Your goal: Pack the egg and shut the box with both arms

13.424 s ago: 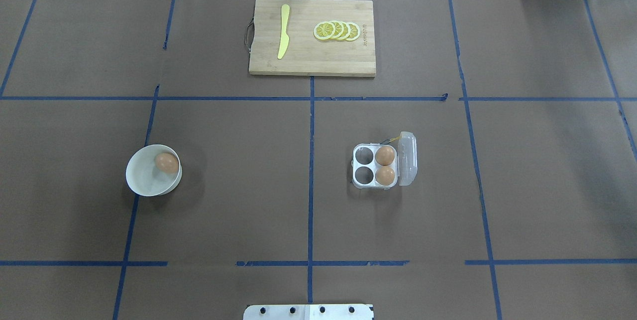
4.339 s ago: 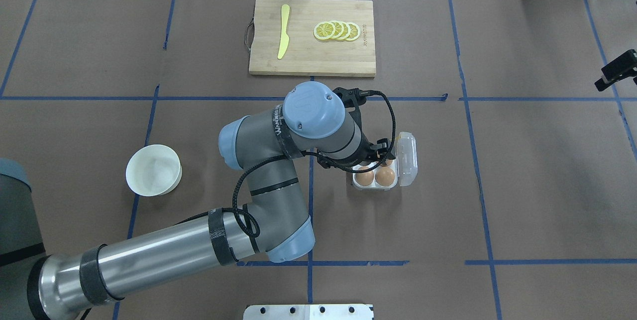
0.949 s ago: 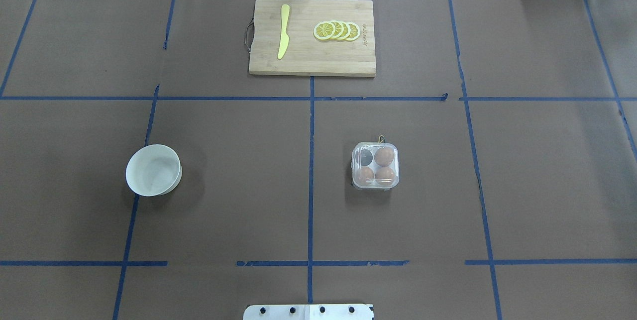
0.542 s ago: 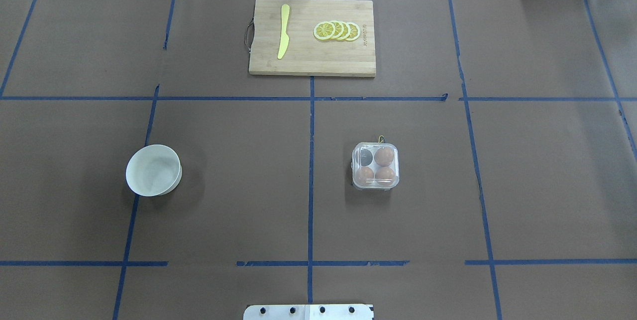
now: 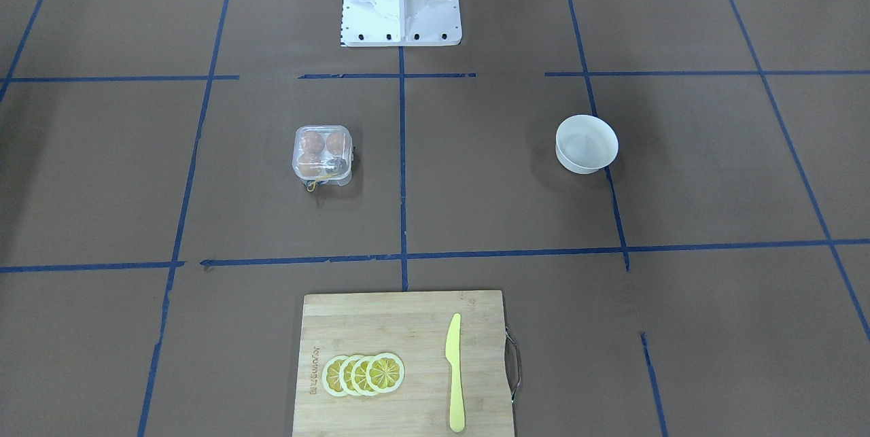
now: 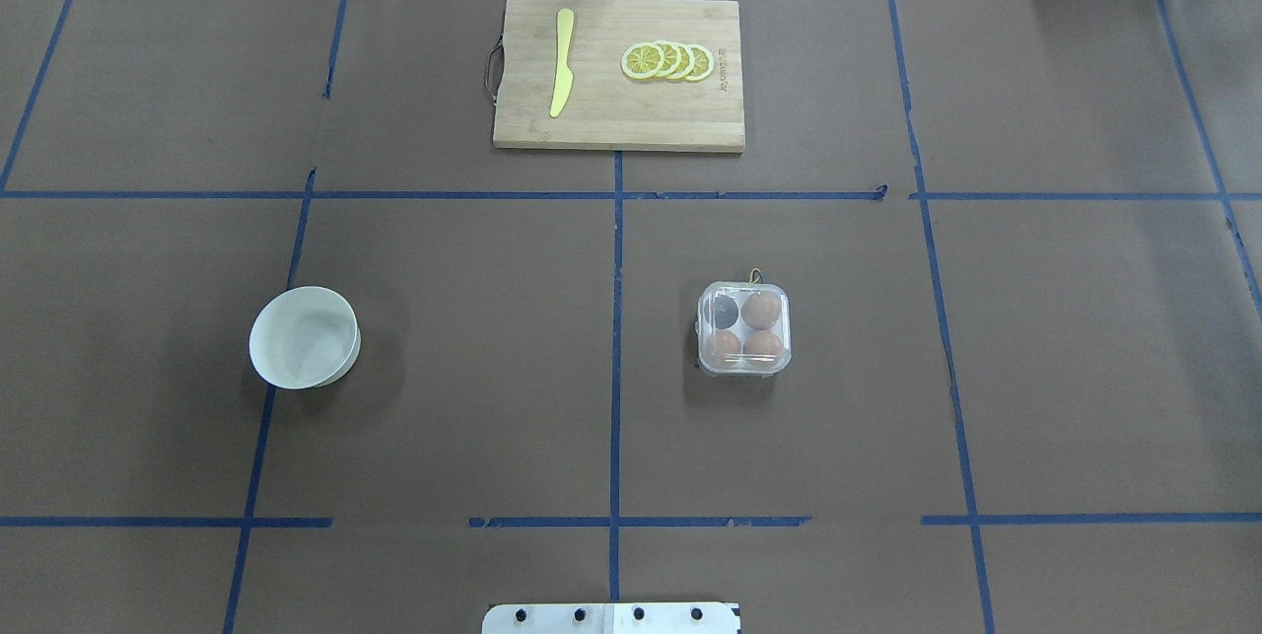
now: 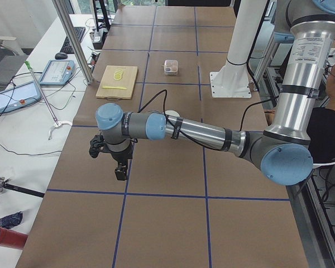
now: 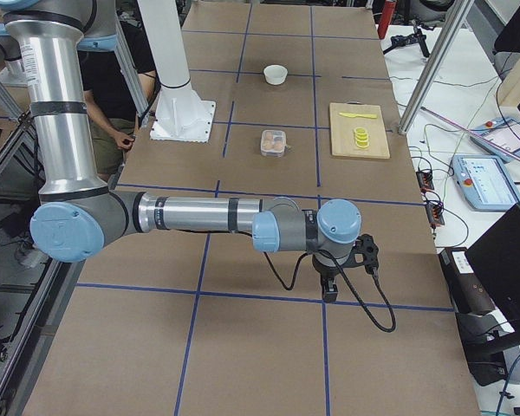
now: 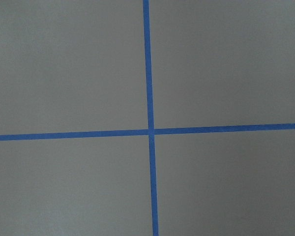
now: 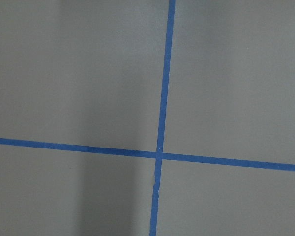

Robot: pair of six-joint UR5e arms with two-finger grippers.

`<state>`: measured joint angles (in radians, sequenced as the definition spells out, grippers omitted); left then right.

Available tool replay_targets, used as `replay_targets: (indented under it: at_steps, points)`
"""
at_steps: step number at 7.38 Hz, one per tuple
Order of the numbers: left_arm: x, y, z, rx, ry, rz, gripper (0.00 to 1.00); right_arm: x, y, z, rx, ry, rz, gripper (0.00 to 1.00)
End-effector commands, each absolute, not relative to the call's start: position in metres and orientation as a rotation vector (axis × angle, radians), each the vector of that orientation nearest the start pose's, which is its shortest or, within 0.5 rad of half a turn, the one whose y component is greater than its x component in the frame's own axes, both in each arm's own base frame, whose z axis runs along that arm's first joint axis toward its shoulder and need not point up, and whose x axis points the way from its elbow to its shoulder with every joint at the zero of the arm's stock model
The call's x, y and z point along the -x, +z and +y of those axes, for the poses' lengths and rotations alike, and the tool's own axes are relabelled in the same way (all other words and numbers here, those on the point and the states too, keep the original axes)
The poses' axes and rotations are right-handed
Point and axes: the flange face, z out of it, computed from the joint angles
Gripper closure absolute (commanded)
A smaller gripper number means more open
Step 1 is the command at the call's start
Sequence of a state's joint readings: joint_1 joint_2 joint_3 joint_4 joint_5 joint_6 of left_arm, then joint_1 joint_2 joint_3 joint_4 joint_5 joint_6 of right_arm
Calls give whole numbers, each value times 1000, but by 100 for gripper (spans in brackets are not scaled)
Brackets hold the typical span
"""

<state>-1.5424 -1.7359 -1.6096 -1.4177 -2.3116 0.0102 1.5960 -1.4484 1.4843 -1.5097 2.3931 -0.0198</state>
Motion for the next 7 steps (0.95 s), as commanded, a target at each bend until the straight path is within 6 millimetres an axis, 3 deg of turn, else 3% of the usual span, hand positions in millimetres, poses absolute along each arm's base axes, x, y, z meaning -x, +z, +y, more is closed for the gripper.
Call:
replay_targets:
  at_steps: [1,2,4,7]
  points:
    - [50,576,-560,-47,64,743,0,-65,615,-552,-118,-42,-828,0]
    - [50,589,-559,-21,53,741,0,-62,612,-552,-120,-46,-829,0]
    - [50,594,-555,-15,51,743,0,-50,610,-554,-97,-22,-834,0]
    - [50,586,-557,-65,70,741,0,-45,610,-554,-94,-30,-834,0]
